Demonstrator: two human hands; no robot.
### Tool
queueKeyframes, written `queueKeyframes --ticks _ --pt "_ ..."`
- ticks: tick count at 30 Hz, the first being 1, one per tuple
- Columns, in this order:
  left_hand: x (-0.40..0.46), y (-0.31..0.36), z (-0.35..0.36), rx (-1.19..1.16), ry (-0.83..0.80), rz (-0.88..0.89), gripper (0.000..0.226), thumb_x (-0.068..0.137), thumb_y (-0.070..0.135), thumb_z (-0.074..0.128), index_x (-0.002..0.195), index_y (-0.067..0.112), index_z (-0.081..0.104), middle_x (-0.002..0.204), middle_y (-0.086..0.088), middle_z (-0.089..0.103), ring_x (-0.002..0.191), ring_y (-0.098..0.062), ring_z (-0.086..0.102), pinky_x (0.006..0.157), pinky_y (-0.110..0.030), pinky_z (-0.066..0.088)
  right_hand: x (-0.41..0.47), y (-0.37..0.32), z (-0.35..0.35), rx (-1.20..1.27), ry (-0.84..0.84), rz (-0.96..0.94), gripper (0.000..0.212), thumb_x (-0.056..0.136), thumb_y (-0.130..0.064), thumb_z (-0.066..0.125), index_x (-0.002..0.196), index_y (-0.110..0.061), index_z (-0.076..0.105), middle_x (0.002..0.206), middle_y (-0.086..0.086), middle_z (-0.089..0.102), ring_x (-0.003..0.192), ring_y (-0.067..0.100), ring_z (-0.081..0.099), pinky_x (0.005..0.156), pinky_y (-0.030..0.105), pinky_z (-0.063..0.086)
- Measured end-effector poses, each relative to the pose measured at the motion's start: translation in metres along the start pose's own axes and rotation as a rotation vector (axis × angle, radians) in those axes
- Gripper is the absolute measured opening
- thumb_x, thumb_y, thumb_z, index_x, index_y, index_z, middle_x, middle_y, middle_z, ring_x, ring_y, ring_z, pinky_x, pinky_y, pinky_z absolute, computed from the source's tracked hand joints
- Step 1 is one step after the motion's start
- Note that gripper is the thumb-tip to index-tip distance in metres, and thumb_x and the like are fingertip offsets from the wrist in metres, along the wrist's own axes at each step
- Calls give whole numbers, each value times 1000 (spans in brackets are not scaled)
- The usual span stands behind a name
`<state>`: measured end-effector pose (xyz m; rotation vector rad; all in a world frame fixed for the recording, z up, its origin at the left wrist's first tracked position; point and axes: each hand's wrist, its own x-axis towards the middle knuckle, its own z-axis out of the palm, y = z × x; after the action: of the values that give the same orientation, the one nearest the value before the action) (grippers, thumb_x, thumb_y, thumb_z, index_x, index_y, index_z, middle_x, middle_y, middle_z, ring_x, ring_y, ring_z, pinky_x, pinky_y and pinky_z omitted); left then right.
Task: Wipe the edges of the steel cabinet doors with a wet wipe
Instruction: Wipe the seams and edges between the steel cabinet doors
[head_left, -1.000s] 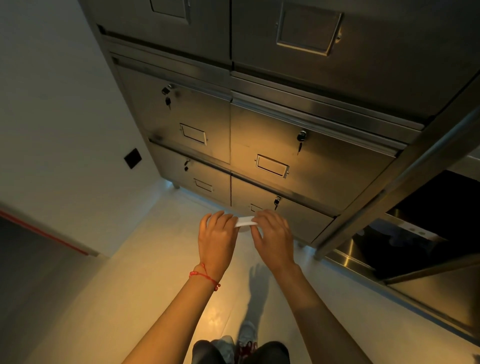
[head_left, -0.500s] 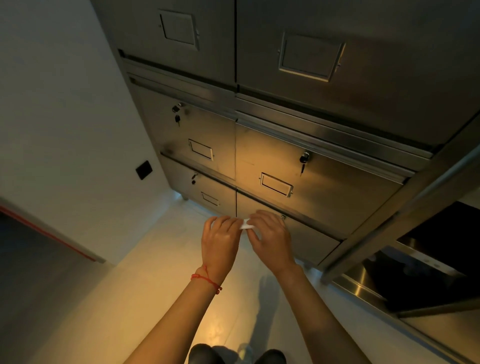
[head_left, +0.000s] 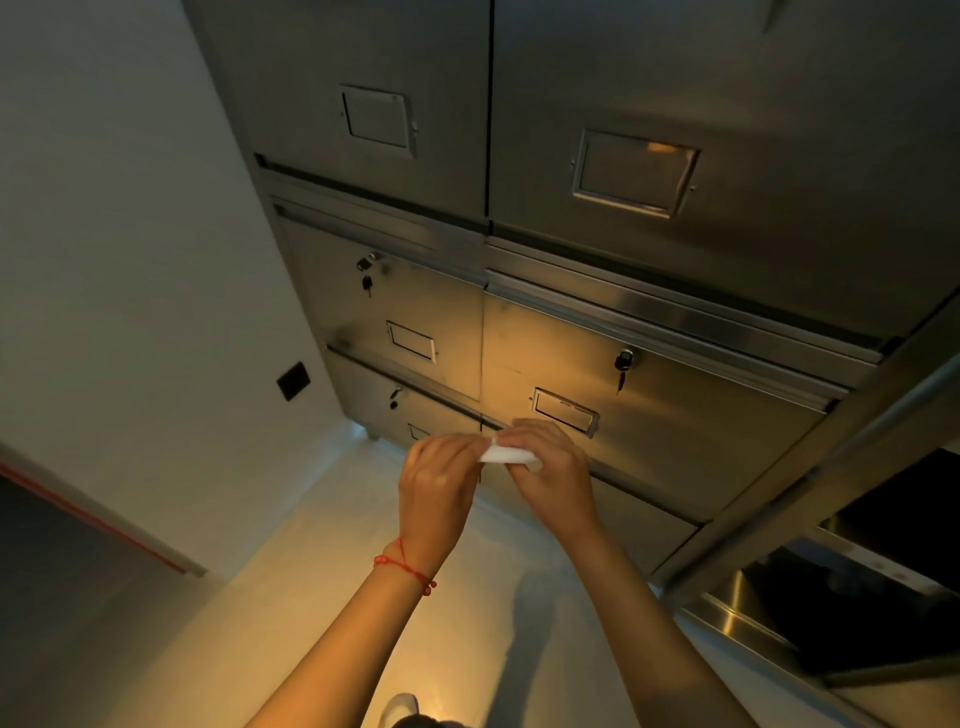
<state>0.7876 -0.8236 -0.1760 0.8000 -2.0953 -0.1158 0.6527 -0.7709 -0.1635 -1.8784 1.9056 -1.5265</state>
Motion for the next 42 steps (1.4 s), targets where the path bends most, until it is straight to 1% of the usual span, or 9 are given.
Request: queueKeyframes --ticks 3,10,15,20,24,29,35,38,42 --pt "11 -18 -3 -24 15 16 30 65 -1 81 92 6 73 90 -6 71 90 -17 59 77 -28 41 15 -7 11 -77 26 -86 26 62 15 75 83 -1 73 85 9 71 89 25 65 80 29 50" --pt "48 -62 -13 -34 77 51 24 69 2 79 93 6 73 92 -6 72 89 -19 62 77 -27 40 55 -22 41 -141 74 -154 27 60 15 77 83 2 72 87 12 71 93 29 65 77 40 55" --pt "79 -87 -22 -90 110 24 16 78 11 65 92 8 73 92 -3 72 86 -19 65 77 -26 40 88 -30 60 -207 119 -249 30 60 14 76 86 2 73 90 13 71 94 30 64 77 40 55" --pt "105 -101 -32 -185 95 -62 20 71 3 68 89 9 74 86 -2 73 86 -11 59 75 -22 36 113 -34 72 -325 223 -391 19 76 1 59 89 0 73 92 12 71 91 30 65 70 41 55" --pt "118 -111 -37 -200 57 -98 17 71 3 70 86 9 74 83 -3 72 79 -20 67 73 -24 40 125 -34 79 -422 252 -494 19 85 -7 56 91 -1 73 93 11 72 89 29 66 67 39 56" --pt "126 -117 -41 -236 38 -179 16 72 1 75 86 8 74 82 -5 72 79 -25 67 74 -31 41 132 -29 85 -555 250 -569 21 91 -13 56 94 -2 73 97 13 71 90 28 67 70 38 56" --pt "129 -121 -43 -191 78 -124 23 67 -3 78 87 7 74 86 -7 72 89 -28 66 80 -35 40 134 -28 91 -567 309 -545 25 79 -8 66 104 -8 63 101 14 70 98 27 62 79 37 52" --pt "128 -124 -43 -185 74 -134 24 66 -4 78 88 5 73 91 -10 72 95 -32 64 82 -39 38 138 -31 91 -553 354 -522 18 80 -9 65 97 -6 72 103 16 69 99 28 61 80 40 51" --pt "126 -123 -43 -173 81 -153 22 65 -4 79 84 5 74 95 -12 71 99 -36 62 83 -43 37 139 -32 91 -542 378 -527 18 88 -14 58 106 -13 59 110 19 66 108 28 55 91 40 43"
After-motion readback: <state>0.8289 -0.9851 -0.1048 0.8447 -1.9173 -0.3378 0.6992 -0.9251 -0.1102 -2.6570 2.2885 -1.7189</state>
